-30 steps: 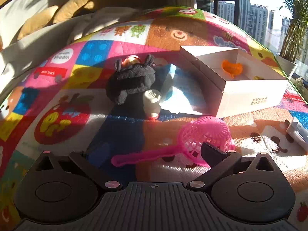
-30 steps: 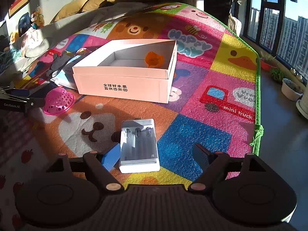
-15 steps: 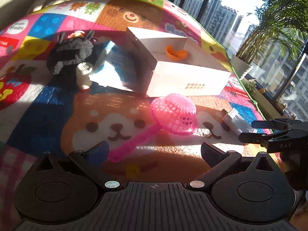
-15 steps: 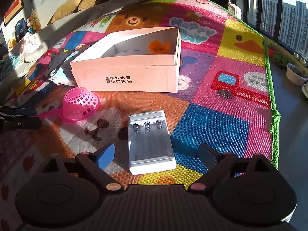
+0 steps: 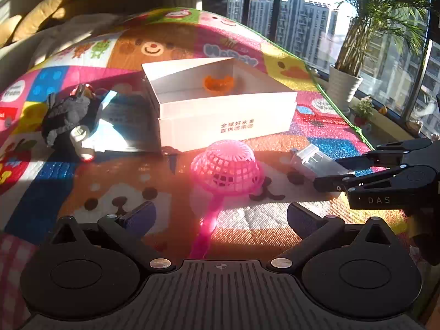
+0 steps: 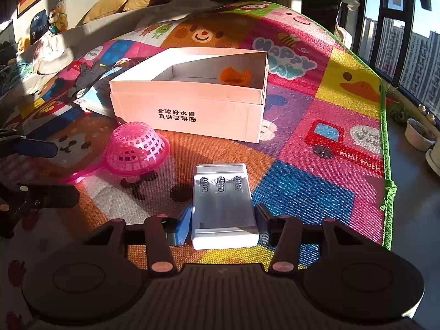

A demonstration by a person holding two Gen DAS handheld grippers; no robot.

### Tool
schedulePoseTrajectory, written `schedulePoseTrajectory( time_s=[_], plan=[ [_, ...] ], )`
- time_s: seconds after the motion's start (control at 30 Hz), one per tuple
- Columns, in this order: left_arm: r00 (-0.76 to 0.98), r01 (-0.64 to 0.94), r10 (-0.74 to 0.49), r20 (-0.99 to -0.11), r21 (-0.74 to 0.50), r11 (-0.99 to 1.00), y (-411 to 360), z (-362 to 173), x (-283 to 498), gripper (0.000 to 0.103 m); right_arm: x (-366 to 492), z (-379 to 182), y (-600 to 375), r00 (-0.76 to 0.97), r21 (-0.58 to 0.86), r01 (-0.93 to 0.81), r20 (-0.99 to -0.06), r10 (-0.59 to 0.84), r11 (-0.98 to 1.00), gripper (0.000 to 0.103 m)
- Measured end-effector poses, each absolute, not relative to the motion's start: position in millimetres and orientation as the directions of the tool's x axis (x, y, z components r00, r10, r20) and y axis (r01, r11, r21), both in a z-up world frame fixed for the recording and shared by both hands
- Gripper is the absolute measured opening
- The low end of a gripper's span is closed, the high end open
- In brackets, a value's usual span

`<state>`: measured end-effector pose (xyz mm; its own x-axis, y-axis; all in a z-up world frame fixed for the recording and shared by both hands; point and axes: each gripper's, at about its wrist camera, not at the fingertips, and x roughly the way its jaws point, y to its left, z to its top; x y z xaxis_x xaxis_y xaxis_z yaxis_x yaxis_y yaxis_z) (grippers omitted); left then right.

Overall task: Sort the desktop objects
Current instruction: 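Grasp the white battery charger with the right gripper while the left gripper approaches the pink strainer, then grasp the pink strainer with the left gripper while the right gripper lifts the charger, then carry the charger into the white box with the right gripper while the left carries the strainer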

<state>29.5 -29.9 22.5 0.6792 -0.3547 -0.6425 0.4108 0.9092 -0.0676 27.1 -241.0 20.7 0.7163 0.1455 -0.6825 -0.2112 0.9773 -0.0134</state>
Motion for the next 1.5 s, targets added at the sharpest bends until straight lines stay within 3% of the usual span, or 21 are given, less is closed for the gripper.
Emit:
schedulePoseTrajectory(
  time_s=[0.17, 0.23, 0.3, 0.37, 0.47, 0.6, 0.7, 1.03, 1.17, 1.27, 1.5],
  plan=[
    [0.693, 0.338, -0.316, -0.648, -0.094, 0.936, -18, 26, 44, 0.103, 6, 27, -231, 0.662, -0.059, -0.421, -0.703, 0.262, 0.905, 0.048],
    [0.695, 0.307, -0.299, -0.653, -0.106, 0.946, -14, 26, 47, 0.103, -3, 25, -229, 0.698, -0.192, -0.444, -0.686, 0.203, 0.875, 0.058],
    [0.695, 0.289, -0.289, -0.658, -0.112, 0.951, -14, 25, 48, 0.103, -4, 22, -235, 0.757, -0.303, -0.389, -0.643, 0.115, 0.87, 0.085],
    [0.693, 0.286, -0.284, -0.663, -0.109, 0.952, -17, 23, 48, 0.103, 8, 19, -249, 0.785, -0.357, -0.282, -0.62, 0.0, 0.89, 0.086],
    [0.68, 0.307, -0.291, -0.673, -0.099, 0.947, -27, 18, 45, 0.103, 26, 24, -270, 0.765, -0.268, -0.15, -0.641, -0.06, 0.952, 0.086],
    [0.649, 0.351, -0.329, -0.686, -0.114, 0.929, -36, 14, 38, 0.103, 33, 25, -286, 0.727, -0.026, -0.129, -0.682, 0.077, 0.991, 0.093],
    [0.62, 0.384, -0.357, -0.699, -0.127, 0.915, -40, 10, 33, 0.103, 33, 22, -277, 0.748, -0.024, -0.175, -0.653, 0.118, 0.984, 0.1],
    [0.539, 0.512, -0.461, -0.704, -0.161, 0.844, -57, 11, 4, 0.103, 62, 13, -254, 0.718, -0.043, -0.307, -0.666, 0.201, 0.951, 0.103],
    [0.545, 0.522, -0.446, -0.71, -0.129, 0.843, -62, 10, 0, 0.103, 64, 12, -252, 0.708, -0.034, -0.32, -0.672, 0.215, 0.947, 0.103],
    [0.551, 0.51, -0.436, -0.712, -0.126, 0.851, -62, 10, 1, 0.103, 57, 13, -252, 0.704, -0.028, -0.323, -0.675, 0.221, 0.946, 0.091],
    [0.589, 0.456, -0.369, -0.719, -0.081, 0.886, -61, 11, 10, 0.103, 29, 13, -259, 0.705, -0.005, -0.28, -0.68, 0.202, 0.96, 0.091]
  ],
)
